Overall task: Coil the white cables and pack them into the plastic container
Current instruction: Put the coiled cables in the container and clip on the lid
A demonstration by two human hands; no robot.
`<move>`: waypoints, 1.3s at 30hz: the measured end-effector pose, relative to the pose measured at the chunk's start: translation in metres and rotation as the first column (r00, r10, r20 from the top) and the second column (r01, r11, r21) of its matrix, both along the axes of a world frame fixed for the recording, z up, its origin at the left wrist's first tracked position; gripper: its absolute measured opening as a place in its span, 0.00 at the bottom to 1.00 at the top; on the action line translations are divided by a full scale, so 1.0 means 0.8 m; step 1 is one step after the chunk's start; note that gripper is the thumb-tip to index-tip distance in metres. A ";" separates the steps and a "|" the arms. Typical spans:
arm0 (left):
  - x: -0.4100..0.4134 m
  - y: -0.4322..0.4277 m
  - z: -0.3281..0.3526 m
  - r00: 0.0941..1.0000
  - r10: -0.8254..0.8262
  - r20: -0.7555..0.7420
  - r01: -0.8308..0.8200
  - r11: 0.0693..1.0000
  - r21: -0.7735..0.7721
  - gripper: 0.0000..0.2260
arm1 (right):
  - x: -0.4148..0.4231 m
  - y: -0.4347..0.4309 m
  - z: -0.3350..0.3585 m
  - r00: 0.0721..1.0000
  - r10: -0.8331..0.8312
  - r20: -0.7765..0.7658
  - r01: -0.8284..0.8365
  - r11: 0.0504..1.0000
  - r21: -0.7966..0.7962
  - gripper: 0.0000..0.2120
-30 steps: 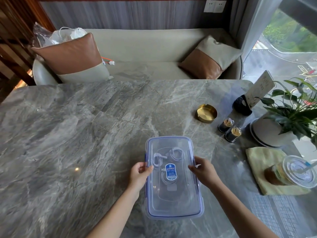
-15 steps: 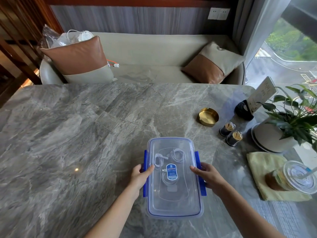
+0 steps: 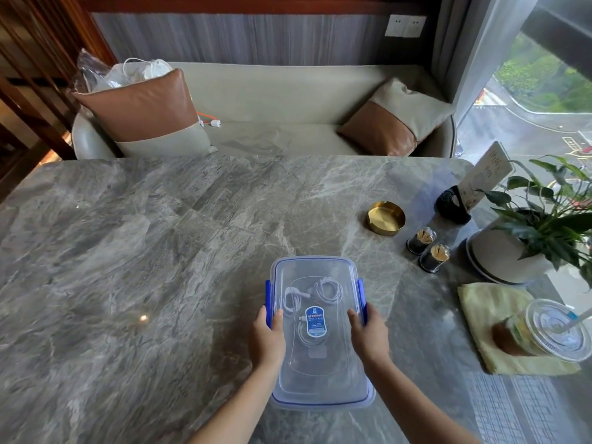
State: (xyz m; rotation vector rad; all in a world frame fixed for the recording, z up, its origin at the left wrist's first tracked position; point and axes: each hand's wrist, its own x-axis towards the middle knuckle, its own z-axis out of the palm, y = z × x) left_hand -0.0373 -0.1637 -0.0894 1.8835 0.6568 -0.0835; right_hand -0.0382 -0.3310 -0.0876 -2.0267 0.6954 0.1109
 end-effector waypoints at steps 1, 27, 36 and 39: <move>0.000 0.001 0.001 1.000 -0.004 0.005 0.004 1.000 -0.003 0.08 | 0.000 0.000 0.000 1.000 0.000 0.006 0.000 1.000 0.016 0.09; 0.000 0.028 -0.003 0.960 0.015 -0.279 -0.137 0.896 -0.423 0.32 | -0.018 -0.049 -0.009 0.966 0.221 0.133 -0.257 0.880 0.399 0.16; 0.003 -0.004 -0.006 0.994 0.028 -0.105 -0.054 0.967 -0.248 0.18 | -0.015 -0.031 -0.014 0.976 0.164 0.141 -0.201 0.926 0.319 0.16; -0.002 -0.005 -0.012 0.996 -0.050 -0.070 0.036 0.980 -0.194 0.28 | -0.015 -0.027 -0.015 0.980 0.149 0.132 -0.179 0.949 0.258 0.14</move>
